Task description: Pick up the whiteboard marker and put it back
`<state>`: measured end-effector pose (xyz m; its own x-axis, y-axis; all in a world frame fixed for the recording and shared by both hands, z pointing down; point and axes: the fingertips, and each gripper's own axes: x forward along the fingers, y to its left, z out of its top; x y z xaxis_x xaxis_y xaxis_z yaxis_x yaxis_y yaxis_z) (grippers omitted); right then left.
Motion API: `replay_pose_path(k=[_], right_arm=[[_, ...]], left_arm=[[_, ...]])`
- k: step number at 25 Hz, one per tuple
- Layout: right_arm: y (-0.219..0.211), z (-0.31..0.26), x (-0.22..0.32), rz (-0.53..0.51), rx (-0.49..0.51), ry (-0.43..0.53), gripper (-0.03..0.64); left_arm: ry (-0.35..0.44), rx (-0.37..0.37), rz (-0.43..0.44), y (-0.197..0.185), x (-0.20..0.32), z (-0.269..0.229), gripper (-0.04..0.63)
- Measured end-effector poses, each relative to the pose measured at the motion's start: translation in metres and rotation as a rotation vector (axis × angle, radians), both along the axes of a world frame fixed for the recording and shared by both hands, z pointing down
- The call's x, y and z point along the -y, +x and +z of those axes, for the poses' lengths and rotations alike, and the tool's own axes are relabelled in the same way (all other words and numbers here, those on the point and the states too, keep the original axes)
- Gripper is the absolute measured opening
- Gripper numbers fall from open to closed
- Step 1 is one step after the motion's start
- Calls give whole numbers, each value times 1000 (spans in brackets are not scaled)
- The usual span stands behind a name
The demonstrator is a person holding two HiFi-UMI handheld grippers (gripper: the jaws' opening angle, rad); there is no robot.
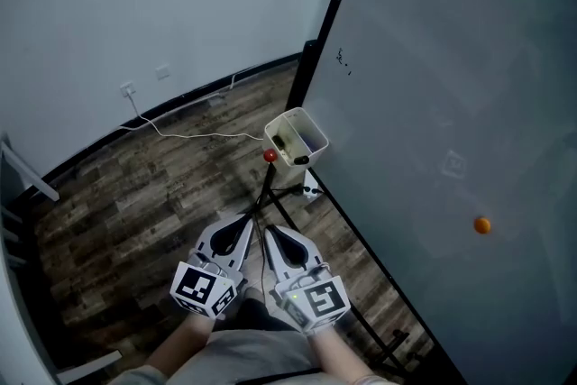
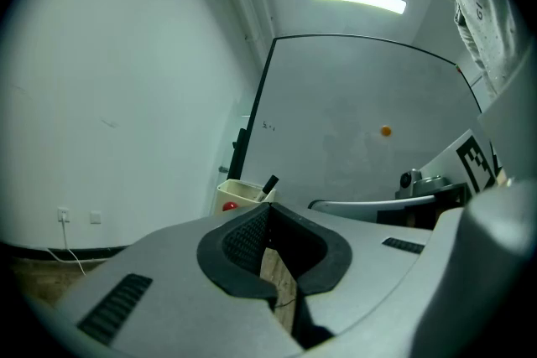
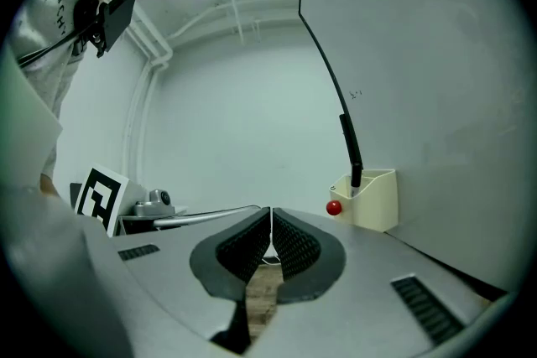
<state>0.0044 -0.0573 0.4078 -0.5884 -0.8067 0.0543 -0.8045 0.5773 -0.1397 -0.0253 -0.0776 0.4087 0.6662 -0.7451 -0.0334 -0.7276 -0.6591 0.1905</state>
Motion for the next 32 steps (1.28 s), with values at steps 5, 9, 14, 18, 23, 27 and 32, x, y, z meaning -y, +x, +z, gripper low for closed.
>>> replay_pose_path(k=[5, 9, 14, 18, 23, 27, 32], right_arm=[[12, 1, 25, -3, 1, -11, 20], [20, -2, 38, -15, 5, -2, 20], [28, 2, 49, -31, 29, 7, 20], [27, 6, 53, -41, 39, -2, 20], [24, 9, 58, -57, 20, -14, 20], [31, 13, 74, -21, -4, -19, 20], [56, 10, 97, 84, -5, -16, 35]], left_arm=[[-20, 7, -6, 14, 23, 0, 14], [-15, 18, -6, 24, 36, 0, 15], [0, 24, -11, 37, 47, -3, 15], [-8, 33, -11, 40, 49, 1, 15], [-20, 29, -9, 41, 56, 0, 15], [-30, 24, 16, 46, 69, 6, 15], [-19, 40, 55, 52, 88, 5, 15]])
